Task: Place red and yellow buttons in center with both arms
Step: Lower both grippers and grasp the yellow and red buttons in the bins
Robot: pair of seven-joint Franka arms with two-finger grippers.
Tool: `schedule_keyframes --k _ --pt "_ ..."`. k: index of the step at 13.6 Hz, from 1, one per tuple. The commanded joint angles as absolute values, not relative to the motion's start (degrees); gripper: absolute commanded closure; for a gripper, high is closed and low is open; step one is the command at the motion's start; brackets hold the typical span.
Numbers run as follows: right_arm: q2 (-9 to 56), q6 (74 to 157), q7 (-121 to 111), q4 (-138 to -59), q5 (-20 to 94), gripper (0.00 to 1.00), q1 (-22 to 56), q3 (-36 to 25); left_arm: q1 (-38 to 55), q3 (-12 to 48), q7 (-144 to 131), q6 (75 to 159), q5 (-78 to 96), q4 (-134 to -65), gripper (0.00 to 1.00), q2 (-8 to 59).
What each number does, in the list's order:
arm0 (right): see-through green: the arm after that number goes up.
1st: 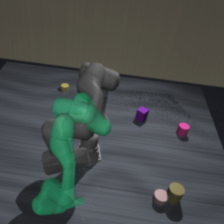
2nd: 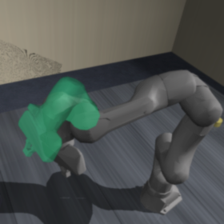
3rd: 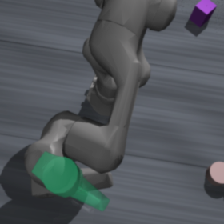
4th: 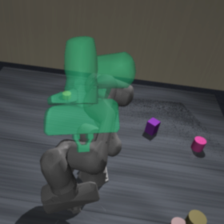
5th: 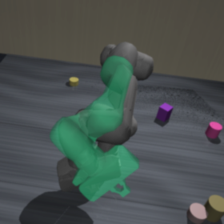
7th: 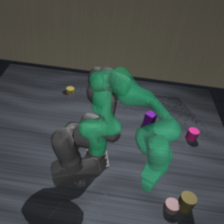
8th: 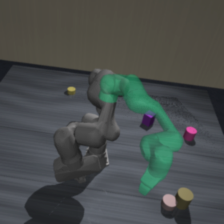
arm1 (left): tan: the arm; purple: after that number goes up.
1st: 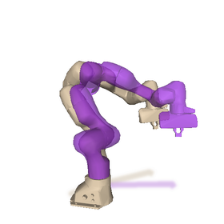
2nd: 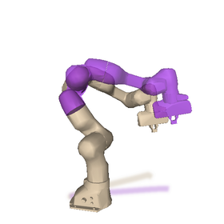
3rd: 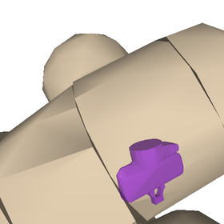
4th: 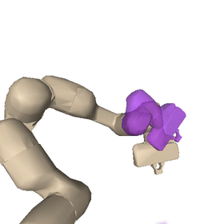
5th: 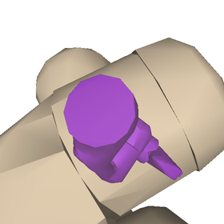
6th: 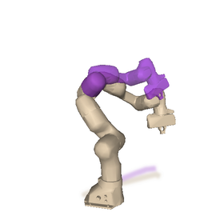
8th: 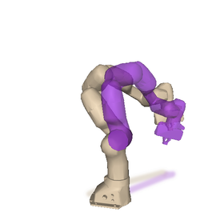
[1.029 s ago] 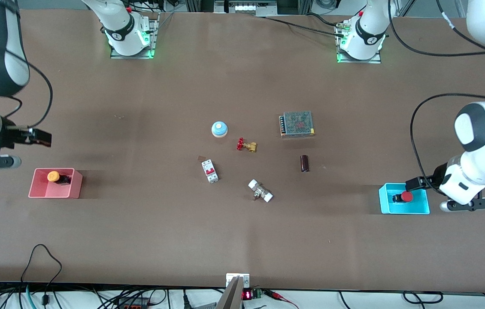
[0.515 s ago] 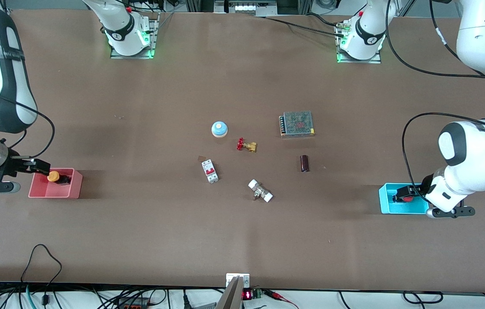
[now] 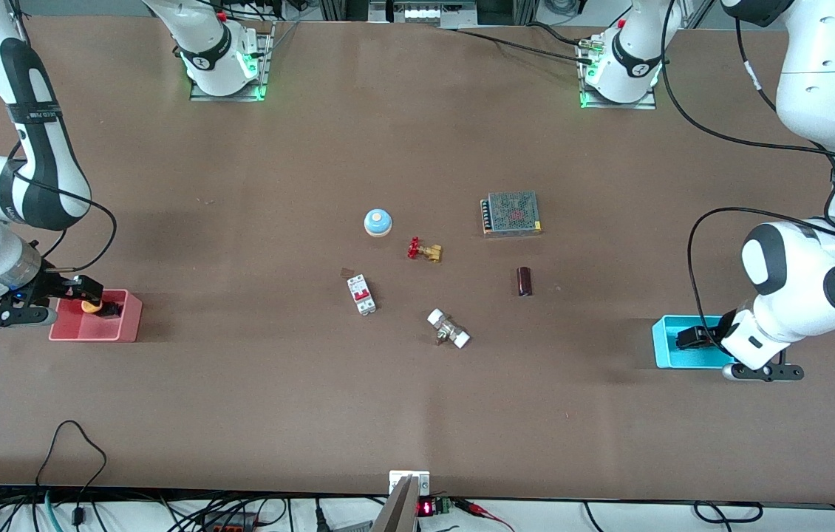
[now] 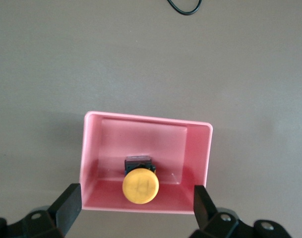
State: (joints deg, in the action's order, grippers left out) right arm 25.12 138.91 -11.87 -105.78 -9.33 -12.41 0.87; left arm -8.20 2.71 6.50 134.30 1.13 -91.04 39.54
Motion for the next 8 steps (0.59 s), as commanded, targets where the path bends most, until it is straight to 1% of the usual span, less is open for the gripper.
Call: schedule_keyframes --k 1,8 --pt "26.19 140.89 -13.18 -106.52 -9.41 0.0 -13.97 1.58 -9.4 2.9 8.26 134.65 0.79 -89.65 0.0 41.57" --pt "28.47 140.98 -17.74 -106.52 -5.64 0.0 -14.85 1.58 -9.05 2.9 5.36 134.47 2.28 -89.91 0.0 41.84"
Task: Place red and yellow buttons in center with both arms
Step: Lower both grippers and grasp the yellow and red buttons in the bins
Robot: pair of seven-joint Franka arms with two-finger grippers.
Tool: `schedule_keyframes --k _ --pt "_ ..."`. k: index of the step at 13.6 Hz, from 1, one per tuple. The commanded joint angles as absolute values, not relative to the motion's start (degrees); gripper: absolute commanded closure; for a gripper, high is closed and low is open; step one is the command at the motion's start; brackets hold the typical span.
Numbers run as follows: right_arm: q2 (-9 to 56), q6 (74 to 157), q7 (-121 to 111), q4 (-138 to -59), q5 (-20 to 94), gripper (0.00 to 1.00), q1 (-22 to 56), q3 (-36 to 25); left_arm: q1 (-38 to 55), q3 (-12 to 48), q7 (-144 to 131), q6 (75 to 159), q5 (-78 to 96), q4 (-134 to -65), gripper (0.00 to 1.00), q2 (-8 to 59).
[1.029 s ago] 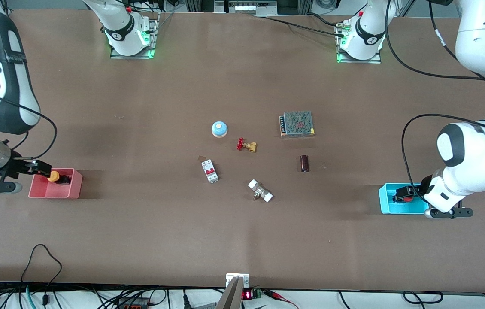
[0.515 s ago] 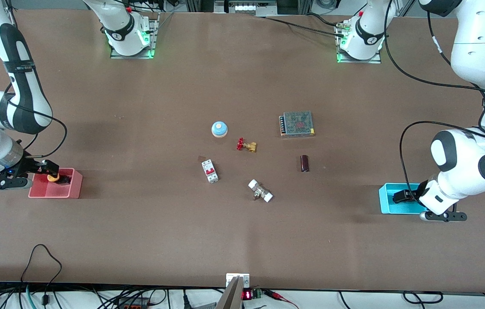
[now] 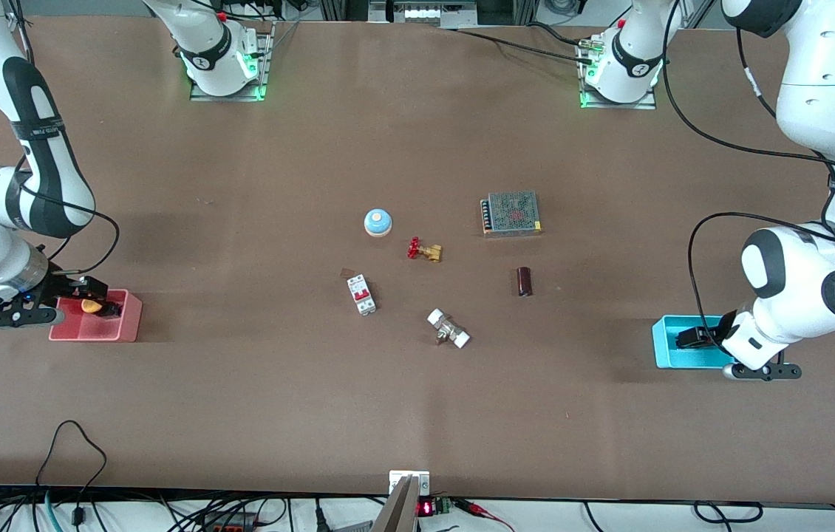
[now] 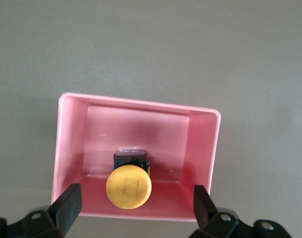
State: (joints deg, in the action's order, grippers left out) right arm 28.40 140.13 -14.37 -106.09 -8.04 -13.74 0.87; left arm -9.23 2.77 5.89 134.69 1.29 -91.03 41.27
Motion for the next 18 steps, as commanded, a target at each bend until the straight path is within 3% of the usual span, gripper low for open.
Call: schedule_keyframes --k 1,7,9,12,14,16,18 --pt "29.26 140.98 -18.97 -106.35 -4.15 0.0 -14.94 1.58 -8.97 2.9 5.36 134.47 2.37 -90.0 0.0 41.92" --pt "30.94 143.26 -20.83 -106.17 -2.55 0.0 -14.94 1.58 -8.88 2.9 5.36 133.6 2.46 -90.35 0.07 42.19" --pt "31.03 143.35 -20.92 -106.08 -2.55 0.04 -14.94 1.58 -8.79 2.9 5.45 133.07 2.2 -90.35 0.19 42.19" --pt "31.38 143.35 -20.92 -106.17 -2.55 0.29 -14.94 1.58 -8.79 2.9 5.45 133.07 2.46 -90.35 0.48 42.19" --pt "31.38 143.35 -20.92 -106.17 -2.55 0.32 -14.94 1.58 -8.79 2.9 5.45 133.07 2.55 -90.35 0.64 42.19" --pt "31.38 143.35 -20.92 -106.17 -2.55 0.37 -14.94 1.58 -8.79 2.9 5.36 133.07 2.55 -90.35 0.73 42.19" --pt "31.38 143.26 -21.0 -106.17 -2.55 0.5 -14.85 1.58 -8.79 2.9 5.45 133.07 2.55 -90.53 0.79 42.1"
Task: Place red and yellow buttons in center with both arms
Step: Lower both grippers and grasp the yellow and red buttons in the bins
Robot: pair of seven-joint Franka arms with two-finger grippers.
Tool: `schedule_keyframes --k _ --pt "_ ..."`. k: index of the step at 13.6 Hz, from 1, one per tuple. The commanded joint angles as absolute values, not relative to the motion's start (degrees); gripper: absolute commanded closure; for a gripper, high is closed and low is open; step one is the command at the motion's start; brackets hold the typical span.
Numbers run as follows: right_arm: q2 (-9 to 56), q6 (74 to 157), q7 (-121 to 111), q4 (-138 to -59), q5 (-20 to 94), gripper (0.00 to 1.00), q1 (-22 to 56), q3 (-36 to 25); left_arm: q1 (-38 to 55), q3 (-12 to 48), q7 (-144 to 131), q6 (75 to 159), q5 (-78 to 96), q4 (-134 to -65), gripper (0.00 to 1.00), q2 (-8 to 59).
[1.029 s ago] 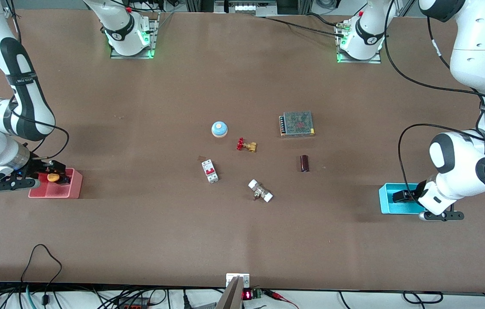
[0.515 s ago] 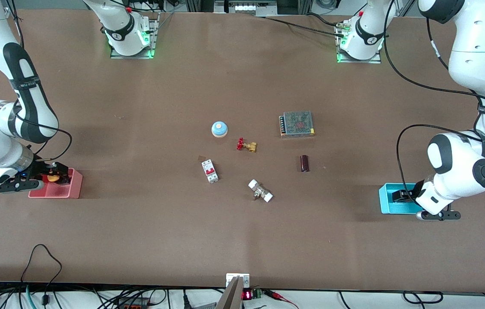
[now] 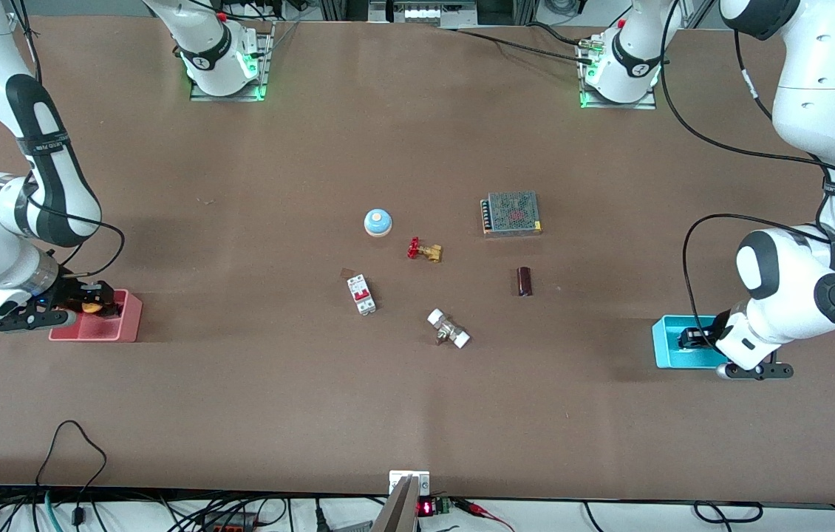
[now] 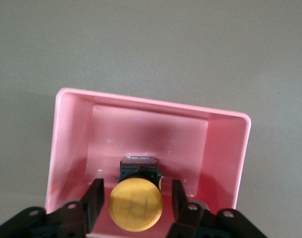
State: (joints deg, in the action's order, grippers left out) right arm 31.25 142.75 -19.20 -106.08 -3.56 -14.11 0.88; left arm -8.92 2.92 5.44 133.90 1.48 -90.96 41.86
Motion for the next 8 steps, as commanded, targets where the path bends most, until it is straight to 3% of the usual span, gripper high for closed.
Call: schedule_keyframes --k 1,4,8 --pt "31.38 143.35 -21.61 -106.08 -2.55 0.57 -14.85 1.58 -8.79 2.9 5.45 133.07 2.55 -90.61 0.8 42.01" --pt "31.38 143.35 -22.41 -106.08 -2.55 0.68 -14.94 1.58 -8.79 2.9 5.45 131.76 2.55 -91.75 0.81 39.83" --pt "31.03 143.09 -22.5 -105.91 -2.64 0.71 -14.77 1.58 -7.91 2.9 5.36 126.39 2.55 -91.84 0.82 34.38"
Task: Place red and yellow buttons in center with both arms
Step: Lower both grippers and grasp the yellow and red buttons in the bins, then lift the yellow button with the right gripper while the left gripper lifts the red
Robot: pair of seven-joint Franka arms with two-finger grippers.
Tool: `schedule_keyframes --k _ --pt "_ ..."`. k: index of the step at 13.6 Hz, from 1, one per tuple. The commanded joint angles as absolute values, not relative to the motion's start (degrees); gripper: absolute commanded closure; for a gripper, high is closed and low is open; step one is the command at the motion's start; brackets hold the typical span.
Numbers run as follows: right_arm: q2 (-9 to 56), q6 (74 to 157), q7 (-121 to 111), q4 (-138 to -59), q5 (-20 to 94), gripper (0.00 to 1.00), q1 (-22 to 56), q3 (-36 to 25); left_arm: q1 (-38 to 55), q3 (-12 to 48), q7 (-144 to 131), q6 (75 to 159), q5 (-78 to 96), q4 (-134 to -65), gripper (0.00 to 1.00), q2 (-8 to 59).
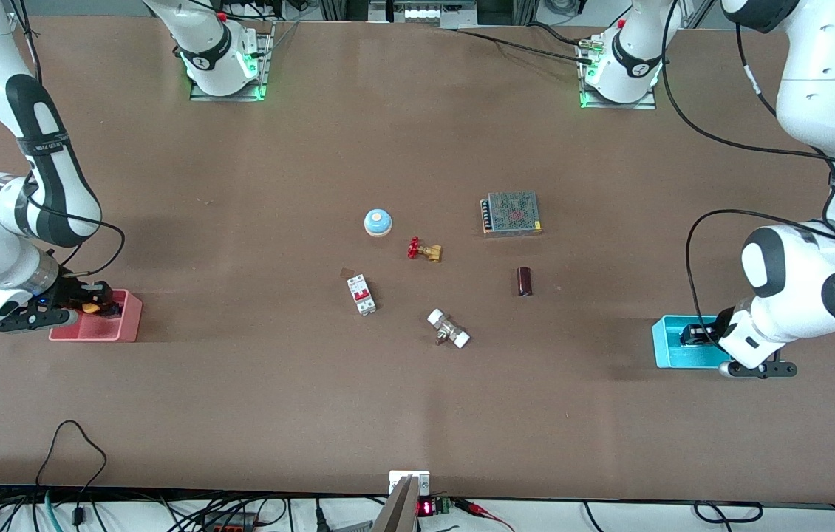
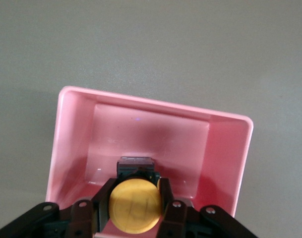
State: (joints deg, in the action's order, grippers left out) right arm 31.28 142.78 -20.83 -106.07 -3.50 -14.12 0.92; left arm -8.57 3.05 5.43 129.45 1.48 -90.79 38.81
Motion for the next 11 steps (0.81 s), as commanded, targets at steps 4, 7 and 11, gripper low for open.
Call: schedule_keyframes --k 4,7,11 --pt "23.23 133.03 -24.96 -105.12 -2.64 0.71 -14.59 1.58 -6.6 2.9 5.27 123.94 2.55 -95.7 0.82 26.57" --pt "15.84 119.57 -23.22 -102.66 -2.29 0.71 -12.14 2.11 -3.7 3.08 -0.32 117.8 2.55 -100.09 0.82 20.94" --pt "12.31 113.64 -5.76 -102.83 -1.85 0.71 -5.37 4.99 2.18 3.69 -9.65 115.66 4.29 -108.96 0.82 15.83"
